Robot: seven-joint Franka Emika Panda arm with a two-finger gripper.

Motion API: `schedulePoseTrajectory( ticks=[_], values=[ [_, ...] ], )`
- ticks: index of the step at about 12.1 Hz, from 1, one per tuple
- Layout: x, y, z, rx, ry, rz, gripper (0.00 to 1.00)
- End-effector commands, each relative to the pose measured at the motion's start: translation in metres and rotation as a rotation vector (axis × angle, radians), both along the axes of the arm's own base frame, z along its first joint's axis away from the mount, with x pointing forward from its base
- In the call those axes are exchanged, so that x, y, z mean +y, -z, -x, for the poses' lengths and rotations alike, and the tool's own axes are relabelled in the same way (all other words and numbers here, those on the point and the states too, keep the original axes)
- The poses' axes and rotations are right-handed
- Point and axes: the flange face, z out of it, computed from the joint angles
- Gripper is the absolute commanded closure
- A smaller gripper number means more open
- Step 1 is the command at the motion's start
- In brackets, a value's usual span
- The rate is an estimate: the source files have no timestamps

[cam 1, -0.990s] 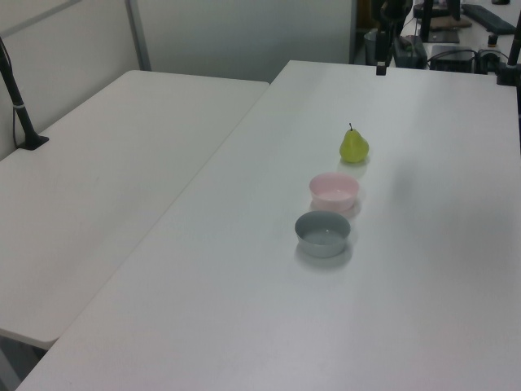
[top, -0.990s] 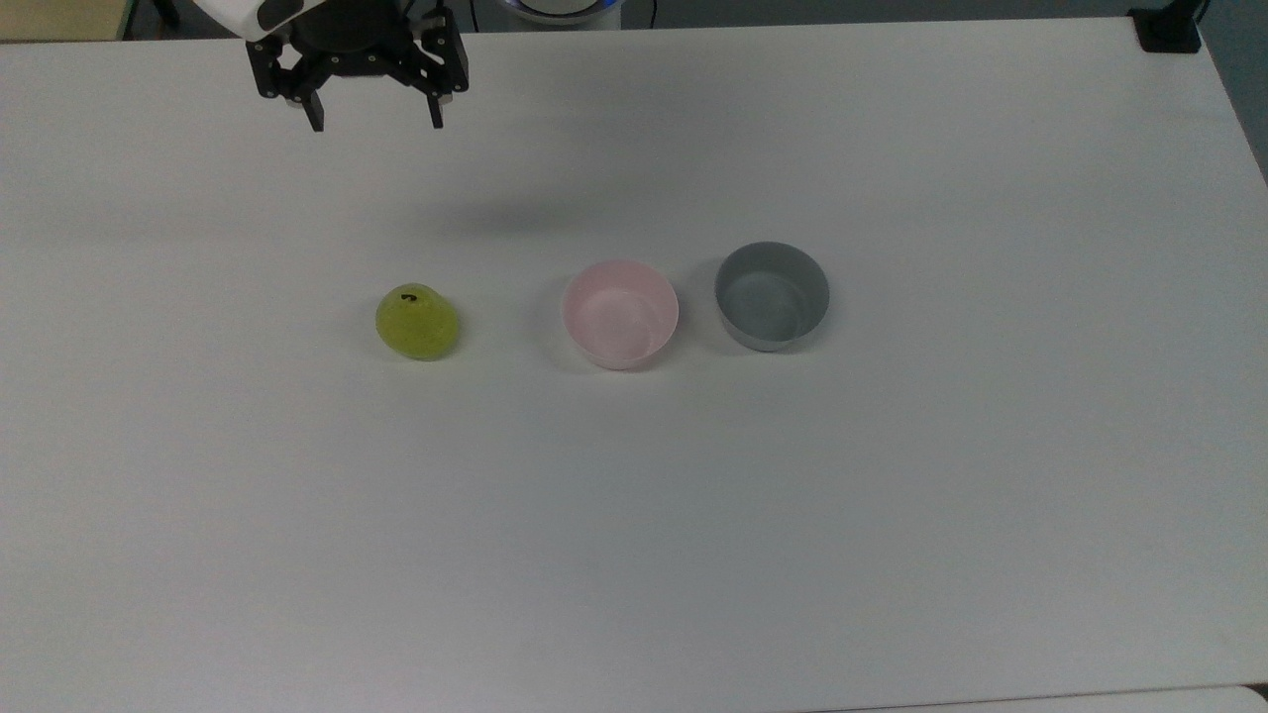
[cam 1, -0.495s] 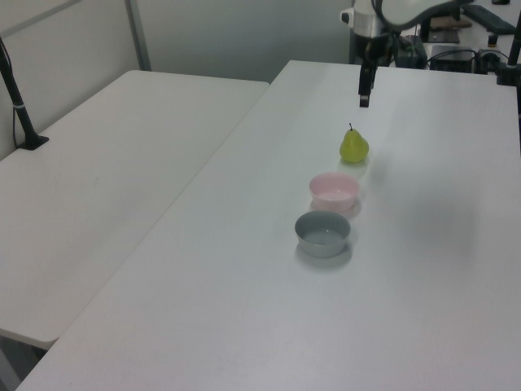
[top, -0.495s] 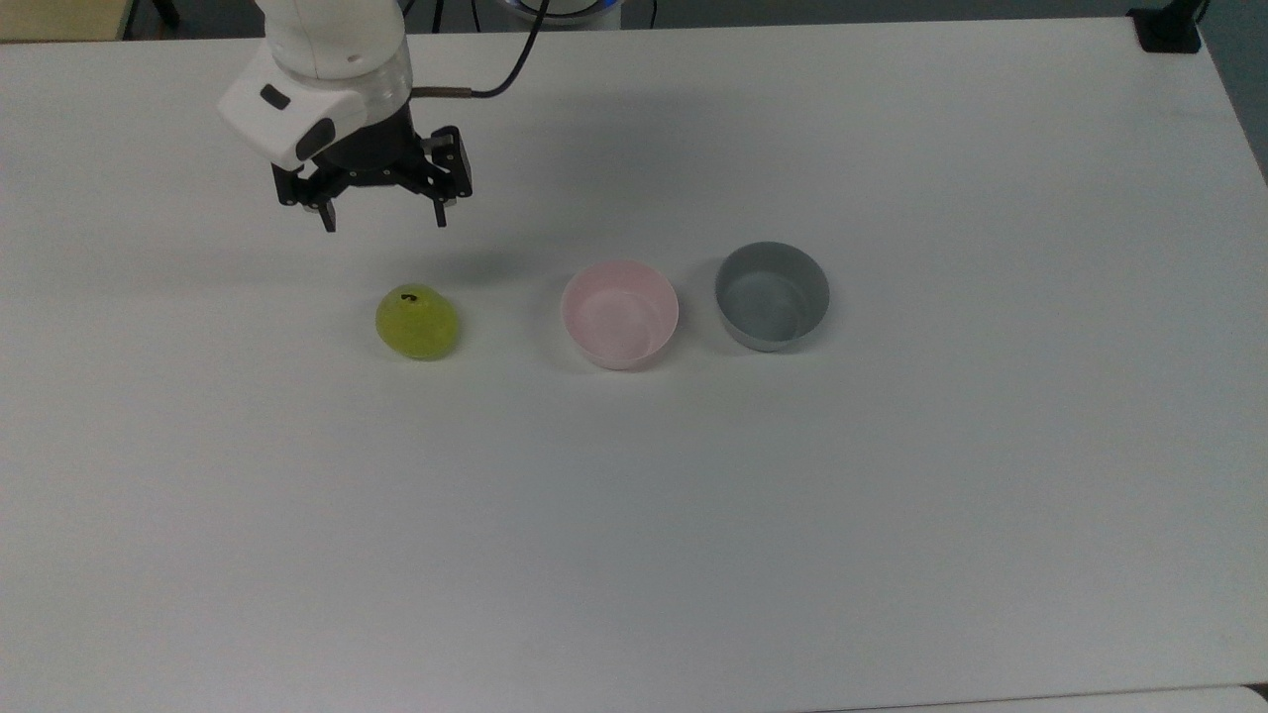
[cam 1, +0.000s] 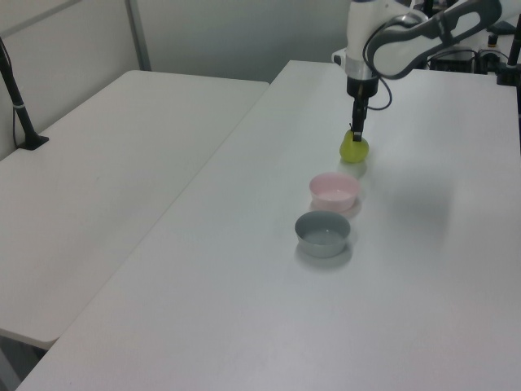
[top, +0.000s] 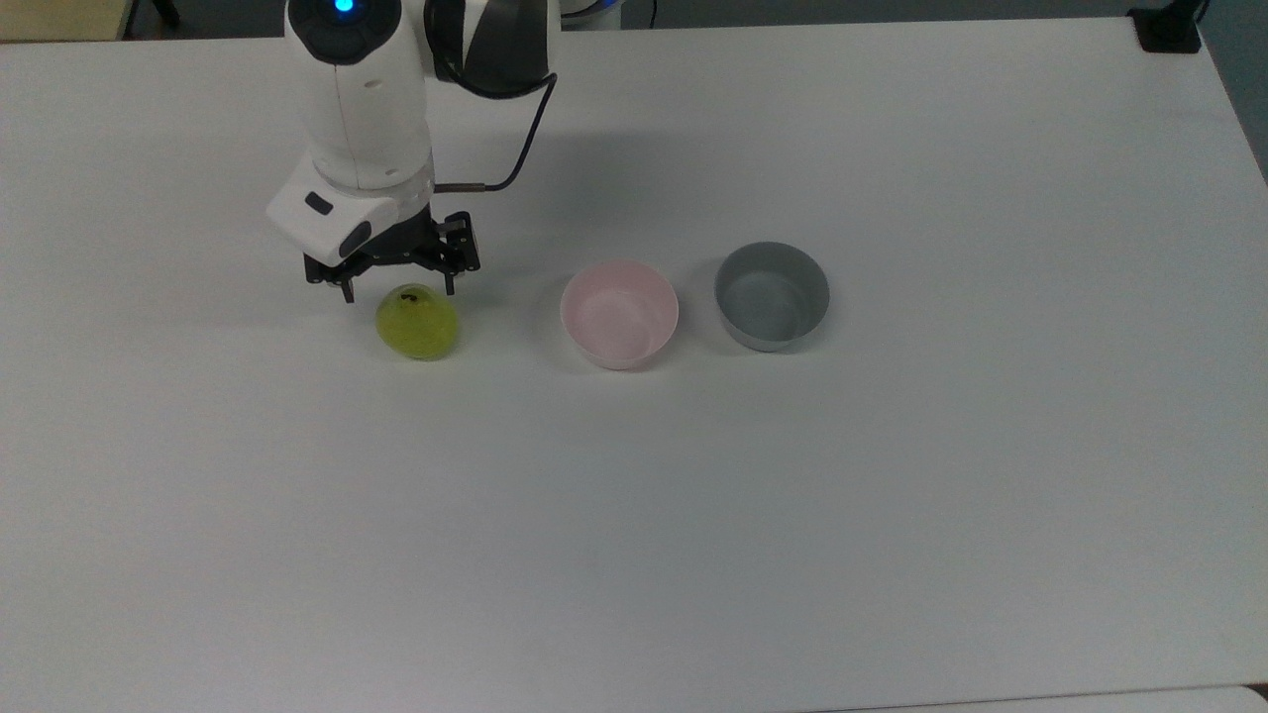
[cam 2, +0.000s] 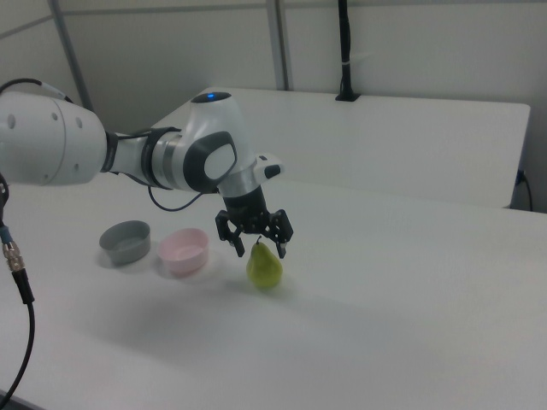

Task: Place the pear in the bowl
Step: 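Close the gripper around the pear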

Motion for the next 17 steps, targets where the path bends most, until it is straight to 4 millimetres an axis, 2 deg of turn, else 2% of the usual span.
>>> schedulePoseTrajectory(
  ticks=[1, 3, 9, 10, 11, 12, 15, 16, 17],
  values=[
    [0.004, 0.017, -0.001, -0.011, -0.022, 0.011, 0.00],
    [0.007, 0.031, -0.002, 0.000, -0.029, 0.009, 0.00],
    [0.009, 0.049, -0.003, -0.006, -0.036, 0.006, 0.00],
    [0.009, 0.050, -0.003, -0.008, -0.038, 0.006, 0.08],
    [0.008, 0.050, -0.002, -0.004, -0.036, 0.007, 0.27],
    [0.008, 0.048, -0.001, -0.001, -0.035, 0.007, 0.40],
    [0.008, 0.043, 0.000, -0.003, -0.032, 0.008, 0.43],
    [0.007, 0.038, 0.000, 0.012, -0.029, 0.009, 0.43],
    [0.007, 0.025, 0.002, 0.026, -0.025, 0.011, 0.43]
  ],
)
